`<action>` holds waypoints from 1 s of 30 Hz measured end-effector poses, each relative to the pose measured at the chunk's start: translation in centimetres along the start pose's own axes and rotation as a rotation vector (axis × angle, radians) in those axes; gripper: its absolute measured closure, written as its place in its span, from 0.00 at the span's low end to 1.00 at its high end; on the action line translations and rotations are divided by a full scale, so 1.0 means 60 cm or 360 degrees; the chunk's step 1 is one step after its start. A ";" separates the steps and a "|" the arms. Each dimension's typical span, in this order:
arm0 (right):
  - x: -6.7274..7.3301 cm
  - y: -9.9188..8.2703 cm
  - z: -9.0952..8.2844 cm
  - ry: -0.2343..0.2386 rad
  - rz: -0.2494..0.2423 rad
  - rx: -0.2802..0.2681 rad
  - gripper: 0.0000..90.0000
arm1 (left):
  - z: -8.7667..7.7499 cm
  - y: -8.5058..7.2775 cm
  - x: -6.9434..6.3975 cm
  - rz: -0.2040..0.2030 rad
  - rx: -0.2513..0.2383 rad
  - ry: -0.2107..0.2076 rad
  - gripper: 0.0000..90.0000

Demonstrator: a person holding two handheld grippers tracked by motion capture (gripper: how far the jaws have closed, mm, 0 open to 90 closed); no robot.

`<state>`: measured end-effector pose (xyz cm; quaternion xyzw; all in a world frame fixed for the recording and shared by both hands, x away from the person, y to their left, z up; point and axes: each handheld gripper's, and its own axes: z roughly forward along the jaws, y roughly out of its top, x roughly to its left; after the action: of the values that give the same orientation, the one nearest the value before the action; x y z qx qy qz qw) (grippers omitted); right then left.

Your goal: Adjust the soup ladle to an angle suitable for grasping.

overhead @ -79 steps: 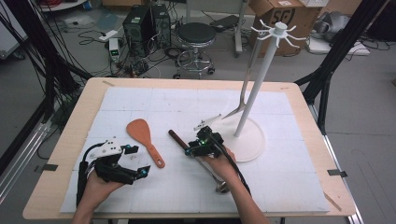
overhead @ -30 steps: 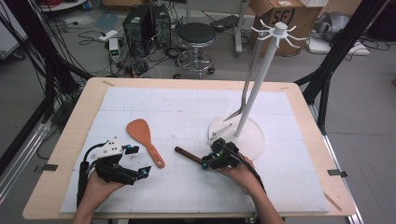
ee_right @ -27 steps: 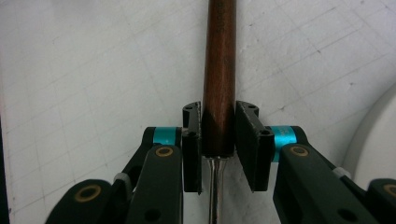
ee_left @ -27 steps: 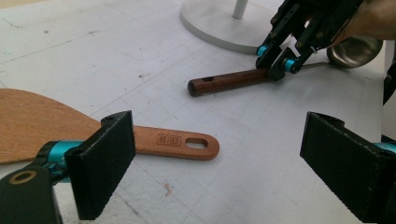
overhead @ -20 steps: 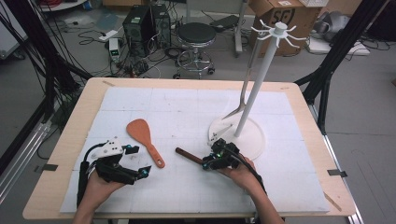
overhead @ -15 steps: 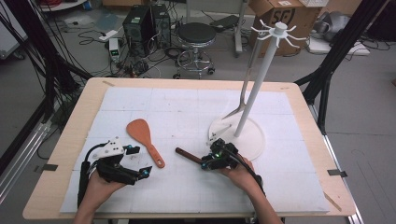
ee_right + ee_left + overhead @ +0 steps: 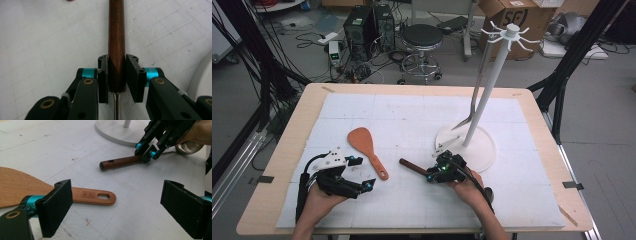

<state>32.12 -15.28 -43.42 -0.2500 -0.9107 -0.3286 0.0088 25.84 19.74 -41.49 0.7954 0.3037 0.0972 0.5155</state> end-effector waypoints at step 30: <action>0.062 0.031 -0.026 0.0130 -0.0191 -0.0224 0.81 | 0.018 -0.001 -0.009 0.0034 0.0050 -0.0016 0.23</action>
<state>29.47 -13.31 -40.42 -0.1814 -0.8976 -0.4016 0.0086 25.89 18.62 -41.91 0.8070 0.2941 0.0940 0.5033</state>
